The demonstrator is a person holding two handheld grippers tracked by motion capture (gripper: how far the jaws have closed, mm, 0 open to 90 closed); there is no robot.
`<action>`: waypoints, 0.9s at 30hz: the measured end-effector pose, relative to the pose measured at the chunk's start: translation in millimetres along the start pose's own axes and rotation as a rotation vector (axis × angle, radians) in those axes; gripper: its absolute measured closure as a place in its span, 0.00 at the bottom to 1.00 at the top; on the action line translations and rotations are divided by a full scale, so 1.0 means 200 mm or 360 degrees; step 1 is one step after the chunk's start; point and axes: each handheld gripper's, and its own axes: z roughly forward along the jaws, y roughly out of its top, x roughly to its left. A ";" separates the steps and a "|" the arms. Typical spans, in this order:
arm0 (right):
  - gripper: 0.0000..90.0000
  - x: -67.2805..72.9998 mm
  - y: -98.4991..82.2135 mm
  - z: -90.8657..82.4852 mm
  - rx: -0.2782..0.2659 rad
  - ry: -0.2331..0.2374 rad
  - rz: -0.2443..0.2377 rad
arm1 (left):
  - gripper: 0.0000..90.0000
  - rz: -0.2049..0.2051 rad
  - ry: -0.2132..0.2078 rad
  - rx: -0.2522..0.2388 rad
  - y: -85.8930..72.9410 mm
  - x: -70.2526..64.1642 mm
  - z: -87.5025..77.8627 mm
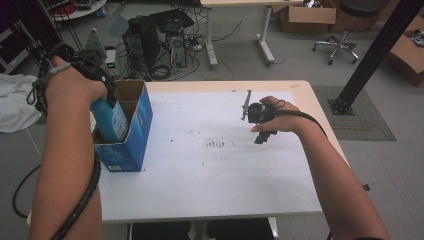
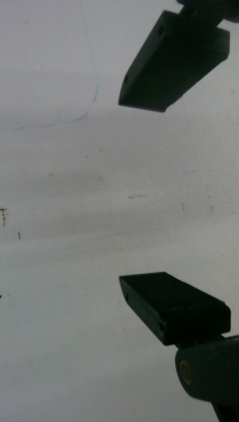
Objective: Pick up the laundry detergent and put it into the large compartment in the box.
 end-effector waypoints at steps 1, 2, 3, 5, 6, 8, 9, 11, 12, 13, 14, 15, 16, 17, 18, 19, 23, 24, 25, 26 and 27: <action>0.18 0.00 0.00 0.00 -0.0001 0.0002 0.0000 | 0.44 -0.0003 0.0006 0.0005 0.00 0.00 0.02; 0.18 0.00 0.00 0.00 0.0003 0.0007 0.0002 | 0.44 -0.0003 0.0006 0.0005 0.00 0.00 0.02; 0.18 0.00 0.00 0.00 0.0009 0.0008 -0.0007 | 0.44 -0.0002 0.0011 0.0008 0.00 0.00 0.04; 0.18 0.00 0.00 0.00 0.0008 0.0004 -0.0007 | 0.44 -0.0006 0.0019 0.0013 0.00 0.01 0.08; 0.18 0.00 0.00 0.00 0.0007 0.0004 -0.0003 | 0.44 -0.0004 0.0021 0.0016 0.01 0.01 0.11; 0.18 0.00 -0.01 0.00 -0.0001 0.0001 0.0011 | 0.44 -0.0004 0.0019 0.0019 0.01 0.02 0.14; 0.18 0.00 -0.01 0.00 0.0001 0.0001 0.0007 | 0.44 -0.0007 0.0017 0.0021 0.01 0.02 0.16; 0.18 0.00 -0.01 0.00 -0.0002 0.0002 0.0009 | 0.44 0.0001 0.0018 0.0024 0.01 0.02 0.18; 0.18 0.00 -0.01 0.01 0.0009 0.0004 0.0001 | 0.44 0.0000 0.0017 0.0028 0.01 0.02 0.21; 0.18 0.00 -0.01 0.01 0.0009 0.0004 0.0001 | 0.44 0.0000 0.0017 0.0028 0.01 0.02 0.21; 0.18 0.00 -0.01 0.01 0.0009 0.0003 0.0006 | 0.44 0.0002 0.0018 0.0030 0.01 0.02 0.23; 0.18 0.00 -0.01 0.01 0.0009 0.0003 0.0006 | 0.44 0.0008 0.0019 0.0038 0.01 0.03 0.24; 0.18 0.00 -0.01 0.01 0.0007 0.0001 0.0006 | 0.44 0.0010 0.0021 0.0039 0.01 0.03 0.26; 0.18 0.01 0.00 0.02 0.0005 0.0004 0.0004 | 0.44 0.0010 0.0020 0.0046 0.01 0.02 0.29; 0.18 0.01 0.00 0.02 0.0008 0.0000 0.0003 | 0.44 0.0013 0.0020 0.0054 0.02 0.02 0.31; 0.18 0.01 0.00 0.02 0.0008 0.0000 0.0003 | 0.44 0.0013 0.0020 0.0054 0.02 0.02 0.31; 0.18 0.01 0.00 0.02 0.0013 0.0000 0.0002 | 0.44 0.0019 0.0021 0.0045 0.02 0.02 0.37; 0.18 0.01 0.00 0.02 0.0014 0.0001 0.0004 | 0.44 0.0022 0.0021 0.0042 0.02 0.02 0.38; 0.18 0.01 0.00 0.02 0.0014 0.0002 0.0005 | 0.44 0.0021 0.0021 0.0046 0.02 0.02 0.39; 0.18 0.01 0.00 0.02 0.0012 0.0001 0.0006 | 0.44 0.0021 0.0021 0.0047 0.02 0.02 0.40; 0.18 0.01 0.00 0.02 0.0012 0.0000 0.0007 | 0.44 0.0026 0.0020 0.0049 0.02 0.02 0.41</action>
